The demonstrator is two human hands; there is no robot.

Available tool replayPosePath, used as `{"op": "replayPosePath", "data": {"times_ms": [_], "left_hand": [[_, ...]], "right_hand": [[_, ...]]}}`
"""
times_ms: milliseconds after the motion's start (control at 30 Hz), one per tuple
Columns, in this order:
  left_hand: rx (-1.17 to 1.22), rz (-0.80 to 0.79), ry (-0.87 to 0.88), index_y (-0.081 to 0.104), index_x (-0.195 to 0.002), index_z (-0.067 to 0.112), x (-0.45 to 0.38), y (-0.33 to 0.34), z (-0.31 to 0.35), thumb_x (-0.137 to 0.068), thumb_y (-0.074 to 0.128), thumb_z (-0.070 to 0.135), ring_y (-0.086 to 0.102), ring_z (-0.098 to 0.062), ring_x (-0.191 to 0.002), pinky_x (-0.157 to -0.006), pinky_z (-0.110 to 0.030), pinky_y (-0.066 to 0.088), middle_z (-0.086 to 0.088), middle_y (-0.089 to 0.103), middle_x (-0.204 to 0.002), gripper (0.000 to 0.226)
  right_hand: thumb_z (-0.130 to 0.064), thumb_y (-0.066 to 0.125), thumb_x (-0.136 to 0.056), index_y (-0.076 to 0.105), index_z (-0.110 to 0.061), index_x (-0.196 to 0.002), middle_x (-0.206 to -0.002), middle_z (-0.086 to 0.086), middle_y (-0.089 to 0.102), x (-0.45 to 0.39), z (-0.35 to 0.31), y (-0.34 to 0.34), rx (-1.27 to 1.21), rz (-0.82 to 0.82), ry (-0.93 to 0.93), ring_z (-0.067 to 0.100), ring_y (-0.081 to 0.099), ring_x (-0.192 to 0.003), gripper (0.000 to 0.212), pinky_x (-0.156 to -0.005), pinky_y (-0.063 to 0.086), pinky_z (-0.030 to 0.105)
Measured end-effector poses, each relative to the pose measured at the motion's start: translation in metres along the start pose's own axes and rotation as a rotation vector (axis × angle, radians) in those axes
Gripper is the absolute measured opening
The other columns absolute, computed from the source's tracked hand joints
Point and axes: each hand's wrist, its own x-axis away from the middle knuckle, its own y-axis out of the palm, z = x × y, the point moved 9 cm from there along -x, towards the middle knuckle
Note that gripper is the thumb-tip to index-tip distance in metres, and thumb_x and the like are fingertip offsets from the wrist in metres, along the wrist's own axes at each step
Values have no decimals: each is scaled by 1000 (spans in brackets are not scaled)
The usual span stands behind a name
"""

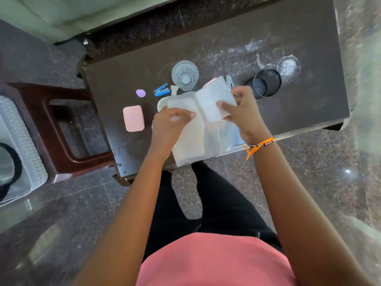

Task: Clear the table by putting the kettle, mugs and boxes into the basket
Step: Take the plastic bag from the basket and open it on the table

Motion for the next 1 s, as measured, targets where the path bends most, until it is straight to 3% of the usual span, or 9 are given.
{"op": "replayPosePath", "data": {"times_ms": [100, 200, 333, 500, 600, 700, 867, 933, 1000], "left_hand": [[-54, -55, 48, 69, -86, 36, -9, 13, 0, -75, 75, 14, 58, -16, -104, -93, -45, 51, 10, 58, -104, 25], [-46, -88, 42, 65, -94, 40, -18, 23, -3, -76, 72, 7, 57, -23, -110, -93, -49, 51, -2, 57, -120, 38], [57, -132, -4, 62, -106, 37, -23, 30, -10, -77, 72, 6, 56, -17, -111, -87, -35, 54, 4, 56, -122, 44], [119, -150, -24, 59, -109, 39, -26, 31, -18, -78, 70, 6, 54, -2, -98, -65, -11, 52, 18, 55, -111, 47], [176, -168, -44, 59, -111, 39, -27, 29, -25, -78, 69, 4, 55, -3, -101, -69, -13, 53, 17, 56, -113, 49], [181, -177, -44, 53, -117, 42, -27, 23, -35, -78, 69, 0, 53, -8, -110, -82, -22, 54, 12, 53, -123, 59], [186, -178, -126, 26, -136, 42, -23, 4, -74, -80, 66, -3, 52, -2, -113, -82, -21, 53, 13, 45, -132, 82], [196, -163, -187, 27, -134, 38, -20, -7, -95, -82, 64, -3, 54, 4, -107, -75, -16, 54, 18, 49, -124, 76], [198, -136, -262, 32, -133, 29, -16, -19, -117, -83, 62, -2, 55, -6, -109, -80, -28, 55, 15, 53, -119, 66]], "right_hand": [[-2, 59, -83, 42, -18, -92, -86, -7, 50, -16, 0, -75, 57, 430, -60, 15, 55, -80, 26, -57, 56, 32], [-1, 54, -79, 54, -4, -107, -104, 8, 63, -33, -6, -124, 366, 614, -127, 25, 59, -96, 28, -83, 52, 37], [-2, 47, -82, 61, 2, -103, -122, 19, 50, -59, -13, -132, 681, 594, -172, 35, 56, -98, 25, -72, 34, 24], [0, 41, -85, 49, -8, -70, -128, 22, 49, -89, -22, -124, 855, 500, -144, 45, 54, -98, 19, -80, 42, 42], [2, 41, -86, 56, 7, -84, -128, 24, 46, -109, -18, -121, 983, 441, -74, 47, 54, -104, 16, -85, 43, 44], [7, 42, -85, 54, 5, -109, -127, 23, 50, -123, -11, -115, 990, 411, -30, 44, 53, -112, 28, -92, 44, 43], [-1, 43, -88, 47, 0, -109, -122, 21, 55, -123, -4, -111, 894, 477, -63, 43, 54, -107, 22, -86, 43, 45], [-3, 41, -90, 55, 2, -109, -122, 22, 56, -125, 2, -108, 936, 457, -49, 42, 54, -109, 24, -88, 43, 43], [-6, 40, -90, 59, 0, -108, -121, 21, 58, -124, 5, -106, 944, 459, -59, 41, 53, -110, 27, -88, 43, 42]]}}
